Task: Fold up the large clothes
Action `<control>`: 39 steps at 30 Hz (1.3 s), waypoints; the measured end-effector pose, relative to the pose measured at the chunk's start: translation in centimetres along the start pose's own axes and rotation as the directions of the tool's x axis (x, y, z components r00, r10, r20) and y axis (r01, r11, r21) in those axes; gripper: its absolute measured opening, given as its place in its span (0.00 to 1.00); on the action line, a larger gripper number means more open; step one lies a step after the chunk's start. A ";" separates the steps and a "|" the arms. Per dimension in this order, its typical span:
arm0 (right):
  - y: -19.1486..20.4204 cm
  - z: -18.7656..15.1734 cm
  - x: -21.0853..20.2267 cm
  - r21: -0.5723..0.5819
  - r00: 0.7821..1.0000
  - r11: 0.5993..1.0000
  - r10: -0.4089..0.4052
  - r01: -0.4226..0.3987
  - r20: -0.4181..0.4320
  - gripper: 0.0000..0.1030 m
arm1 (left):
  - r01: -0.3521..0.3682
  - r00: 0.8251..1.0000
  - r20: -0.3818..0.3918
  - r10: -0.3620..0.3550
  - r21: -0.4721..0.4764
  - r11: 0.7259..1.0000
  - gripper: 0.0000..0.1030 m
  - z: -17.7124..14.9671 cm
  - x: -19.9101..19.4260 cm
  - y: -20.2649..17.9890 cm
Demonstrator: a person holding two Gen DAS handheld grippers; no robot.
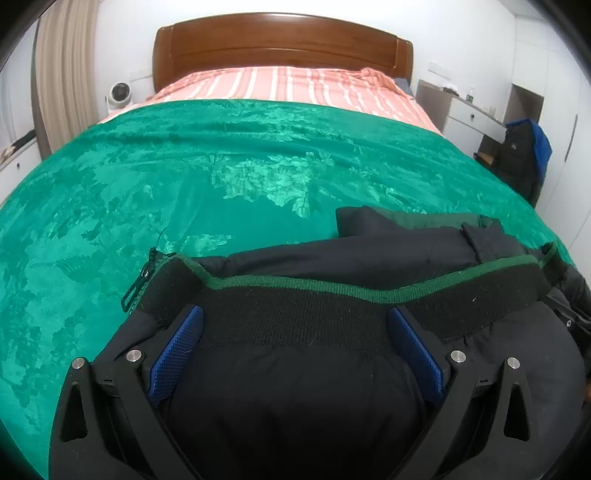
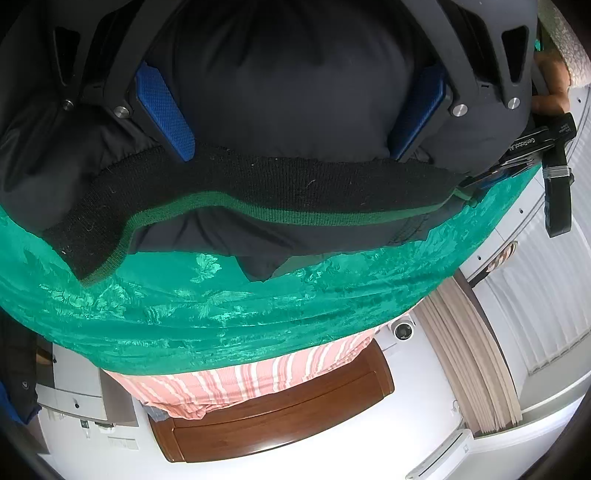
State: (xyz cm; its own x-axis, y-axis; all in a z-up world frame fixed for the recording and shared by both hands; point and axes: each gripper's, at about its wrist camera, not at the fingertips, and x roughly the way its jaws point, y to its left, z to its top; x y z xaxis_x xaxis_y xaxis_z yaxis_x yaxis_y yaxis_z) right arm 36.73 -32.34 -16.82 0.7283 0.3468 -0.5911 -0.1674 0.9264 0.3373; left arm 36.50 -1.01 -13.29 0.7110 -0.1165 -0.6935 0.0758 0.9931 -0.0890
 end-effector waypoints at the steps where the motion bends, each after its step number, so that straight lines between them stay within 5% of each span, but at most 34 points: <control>1: 0.0 0.0 0.0 0.001 1.000 1.000 0.001 -0.001 0.000 1.00 | 0.001 1.000 0.000 -0.001 -0.001 1.000 0.97 0.0 0.0 0.0; 18: -0.9 -0.3 0.3 0.032 0.999 0.999 0.040 -0.040 0.007 1.00 | 0.023 1.000 -0.013 -0.023 -0.022 0.999 0.98 0.0 0.8 0.4; 21: -0.8 0.1 0.3 0.030 0.999 0.999 0.035 -0.035 -0.012 1.00 | 0.013 0.998 -0.066 -0.014 -0.006 1.000 0.97 0.7 0.4 0.2; 23: -0.6 0.6 0.2 0.027 0.999 0.999 0.025 -0.023 -0.046 1.00 | 0.020 0.994 -0.110 -0.019 0.010 1.000 0.97 1.3 -1.0 0.3; 25: 0.1 1.5 -0.8 0.001 0.996 1.000 -0.014 0.014 -0.083 0.99 | 0.052 0.996 -0.073 -0.052 -0.008 0.999 0.97 1.6 -4.2 1.2; 30: 1.0 2.1 -7.6 -0.052 0.998 0.997 0.060 -0.058 0.024 0.99 | 0.089 0.996 0.011 -0.089 -0.030 0.996 0.98 -0.2 -8.8 3.4; 34: -1.7 0.8 -9.1 -0.072 0.999 0.997 -0.007 0.010 0.046 0.99 | -0.030 0.999 -0.042 0.029 -0.035 0.999 0.98 -2.7 -6.3 5.6; 37: -5.8 -0.9 -8.3 0.038 0.998 0.998 -0.058 0.057 0.034 0.99 | 0.058 0.997 -0.038 -0.066 -0.171 0.984 0.99 -3.9 -4.7 8.2; 39: -7.0 -1.9 -7.8 0.082 0.998 0.996 -0.036 0.032 0.043 0.99 | 0.054 0.998 -0.033 -0.060 -0.153 0.987 0.99 -4.2 -4.3 7.9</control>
State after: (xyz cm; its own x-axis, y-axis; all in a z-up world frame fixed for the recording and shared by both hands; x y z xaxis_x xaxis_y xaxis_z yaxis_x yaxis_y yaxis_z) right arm 30.95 -41.31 -15.93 0.7618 0.3066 -0.5706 -0.0887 0.9220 0.3770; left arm 31.10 7.32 -14.03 0.6819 -0.1758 -0.7100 0.0060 0.9720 -0.2350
